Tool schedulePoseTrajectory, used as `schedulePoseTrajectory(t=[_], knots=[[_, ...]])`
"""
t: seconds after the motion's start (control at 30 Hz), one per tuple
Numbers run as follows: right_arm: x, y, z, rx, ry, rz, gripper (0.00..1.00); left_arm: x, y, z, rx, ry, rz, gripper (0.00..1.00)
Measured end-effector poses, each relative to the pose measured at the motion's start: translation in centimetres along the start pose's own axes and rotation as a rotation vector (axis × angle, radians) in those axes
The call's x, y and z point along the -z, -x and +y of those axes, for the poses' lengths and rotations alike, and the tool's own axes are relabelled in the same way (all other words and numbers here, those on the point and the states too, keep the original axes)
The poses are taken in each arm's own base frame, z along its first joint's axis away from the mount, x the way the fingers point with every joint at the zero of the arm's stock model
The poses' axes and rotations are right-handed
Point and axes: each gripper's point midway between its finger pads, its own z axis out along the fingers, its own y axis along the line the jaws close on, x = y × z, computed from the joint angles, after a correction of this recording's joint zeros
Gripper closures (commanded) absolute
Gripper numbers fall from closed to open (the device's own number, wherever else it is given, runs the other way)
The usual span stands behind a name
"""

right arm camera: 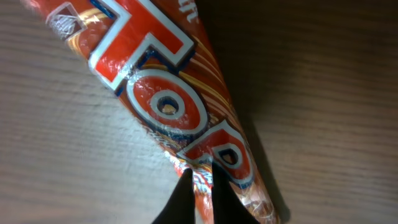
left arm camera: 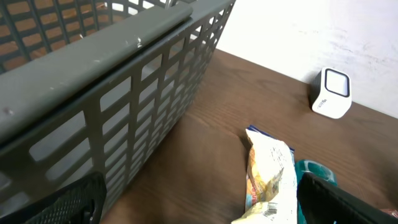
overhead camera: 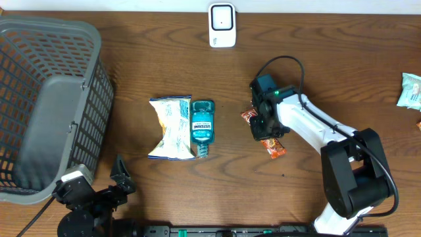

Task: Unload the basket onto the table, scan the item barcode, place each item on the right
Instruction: 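Lower the right gripper onto the Top bar and grasp it, then lift the Top bar and carry it toward the white scanner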

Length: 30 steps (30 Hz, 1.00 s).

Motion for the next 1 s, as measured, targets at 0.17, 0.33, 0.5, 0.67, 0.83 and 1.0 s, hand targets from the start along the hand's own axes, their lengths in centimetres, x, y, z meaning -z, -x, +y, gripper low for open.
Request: schedulePoseTrajectory(t=[0.17,0.33,0.5,0.67,0.83,1.0], knots=[[-0.7,-0.3,-0.3,-0.016,-0.012,-0.004,0.98,0.0,0.0,0.0,0.000,0.000,0.000,0.02],[1.7,-0.4,-0.4,-0.021,-0.029,0.046,0.68,0.0,0.0,0.0,0.000,0.000,0.000,0.02],[5.8,3.7,0.6,0.003,-0.005,-0.074,0.45,0.0,0.0,0.0,0.000,0.000,0.000,0.02],[3.5,3.0,1.1,0.053,-0.042,-0.087,0.46,0.0,0.0,0.0,0.000,0.000,0.000,0.02],[1.4,1.6,2.2,0.128,-0.109,-0.101,0.51,0.0,0.0,0.0,0.000,0.000,0.000,0.02],[0.5,2.6,1.8,0.161,-0.210,-0.197,0.59,0.0,0.0,0.0,0.000,0.000,0.000,0.02]])
